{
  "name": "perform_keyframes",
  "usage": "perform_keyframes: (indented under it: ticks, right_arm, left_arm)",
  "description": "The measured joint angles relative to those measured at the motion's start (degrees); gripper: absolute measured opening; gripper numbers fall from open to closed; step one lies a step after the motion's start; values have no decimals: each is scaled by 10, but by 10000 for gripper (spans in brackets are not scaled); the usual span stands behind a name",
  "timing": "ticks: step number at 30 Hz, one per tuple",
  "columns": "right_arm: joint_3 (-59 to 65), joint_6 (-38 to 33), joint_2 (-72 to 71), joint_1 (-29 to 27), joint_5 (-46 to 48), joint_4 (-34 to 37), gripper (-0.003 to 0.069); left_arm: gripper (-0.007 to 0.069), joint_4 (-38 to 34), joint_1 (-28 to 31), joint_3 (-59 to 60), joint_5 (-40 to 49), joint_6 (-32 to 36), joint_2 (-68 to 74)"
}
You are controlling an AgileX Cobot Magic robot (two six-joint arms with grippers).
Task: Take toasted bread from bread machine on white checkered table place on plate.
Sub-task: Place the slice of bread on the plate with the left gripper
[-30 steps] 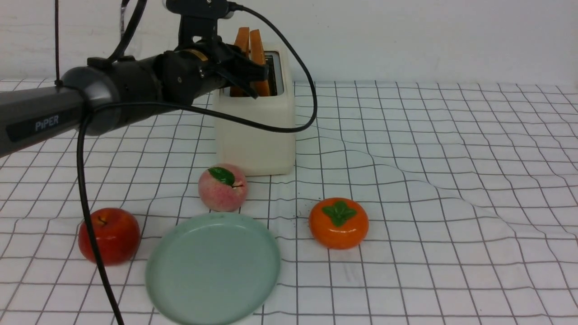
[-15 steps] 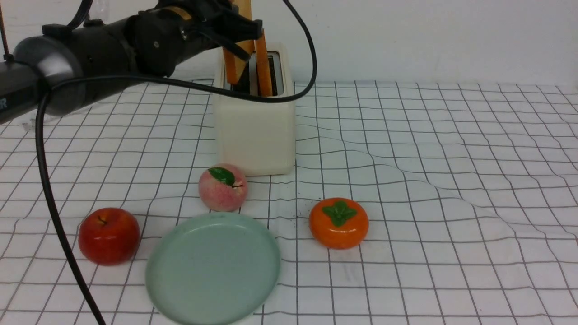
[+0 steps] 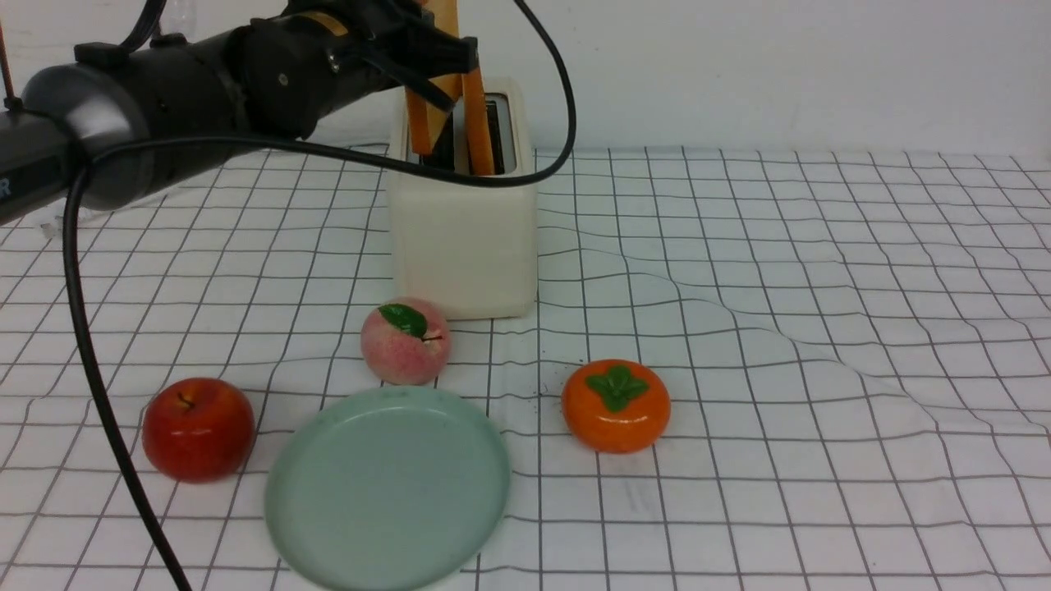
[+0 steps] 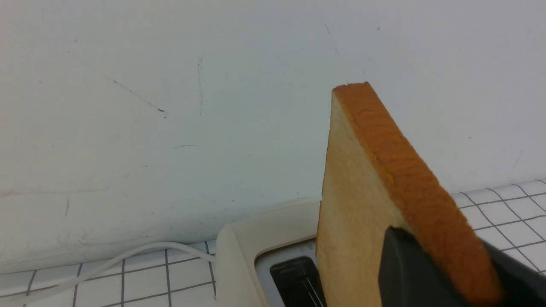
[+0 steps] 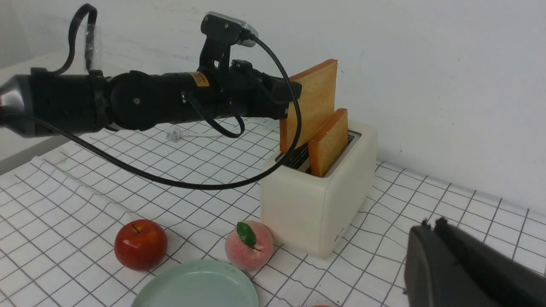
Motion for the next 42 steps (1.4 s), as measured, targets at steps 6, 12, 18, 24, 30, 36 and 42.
perform_keyframes:
  ticks: [6,12,18,24,30,36,42]
  right_arm:
    - [0,0,0,0,0,0,0]
    - [0,0,0,0,0,0,0]
    - [0,0,0,0,0,0,0]
    - [0,0,0,0,0,0,0]
    - [0,0,0,0,1,0,0]
    - [0,0,0,0,2,0,1]
    - [0,0,0,0,3,0,1]
  left_arm:
    - [88,0,0,0,0,0,0]
    - [88,0,0,0,1,0,0]
    - [88,0,0,0,1,0,0]
    - [88,0,0,0,1,0,0]
    - [88,1,0,0,1,0,0]
    - [88,2,0,0,4,1,-12]
    - [88,11,0,0,4,2,-55]
